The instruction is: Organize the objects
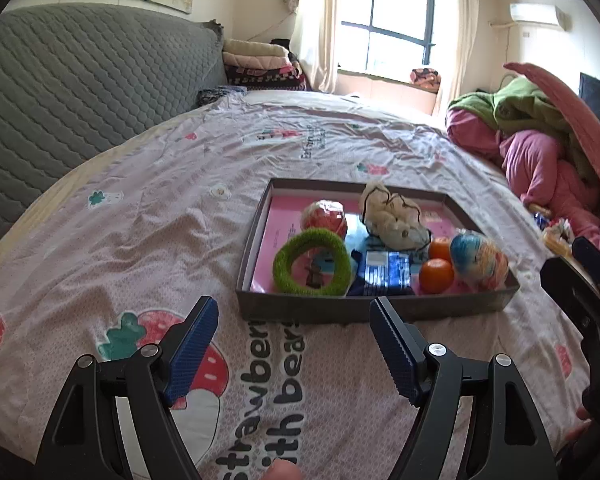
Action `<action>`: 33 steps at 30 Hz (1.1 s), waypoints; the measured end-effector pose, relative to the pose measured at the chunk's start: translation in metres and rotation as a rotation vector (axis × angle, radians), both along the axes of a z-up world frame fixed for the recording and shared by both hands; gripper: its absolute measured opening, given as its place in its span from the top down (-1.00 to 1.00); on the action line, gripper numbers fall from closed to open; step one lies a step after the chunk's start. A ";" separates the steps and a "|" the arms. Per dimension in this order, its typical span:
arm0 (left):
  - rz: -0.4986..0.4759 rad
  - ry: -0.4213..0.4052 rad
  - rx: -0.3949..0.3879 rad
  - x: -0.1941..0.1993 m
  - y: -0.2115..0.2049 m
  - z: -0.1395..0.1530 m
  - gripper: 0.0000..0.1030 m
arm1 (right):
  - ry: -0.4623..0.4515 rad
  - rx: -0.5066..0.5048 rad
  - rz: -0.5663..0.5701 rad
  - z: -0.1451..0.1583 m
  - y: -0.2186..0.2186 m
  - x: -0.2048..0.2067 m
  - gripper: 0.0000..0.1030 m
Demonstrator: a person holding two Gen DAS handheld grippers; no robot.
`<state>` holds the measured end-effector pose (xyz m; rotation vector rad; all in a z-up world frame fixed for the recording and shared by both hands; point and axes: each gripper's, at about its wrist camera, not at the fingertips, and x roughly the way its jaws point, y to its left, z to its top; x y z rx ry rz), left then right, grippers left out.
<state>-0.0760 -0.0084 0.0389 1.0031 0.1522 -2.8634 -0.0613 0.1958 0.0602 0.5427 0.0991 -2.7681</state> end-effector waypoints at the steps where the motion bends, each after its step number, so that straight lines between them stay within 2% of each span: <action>1: -0.001 0.000 -0.004 0.002 0.001 -0.001 -0.53 | -0.003 0.001 -0.007 -0.002 0.000 0.000 -0.58; 8: -0.015 -0.007 -0.025 0.009 0.007 -0.008 -0.53 | -0.047 -0.008 -0.067 -0.016 0.005 0.000 -0.58; 12: -0.015 0.003 -0.018 0.013 0.006 -0.009 -0.53 | -0.042 -0.020 -0.093 -0.016 0.010 0.002 -0.58; 19: -0.023 0.011 -0.025 0.016 0.009 -0.012 -0.53 | -0.079 -0.018 -0.099 -0.026 0.011 -0.001 -0.58; 27: -0.029 -0.021 -0.054 0.013 0.017 -0.024 -0.54 | -0.135 0.009 -0.100 -0.041 0.004 -0.005 -0.58; 33: -0.032 -0.064 -0.031 0.009 0.017 -0.034 -0.54 | -0.168 0.018 -0.113 -0.052 0.004 -0.008 -0.58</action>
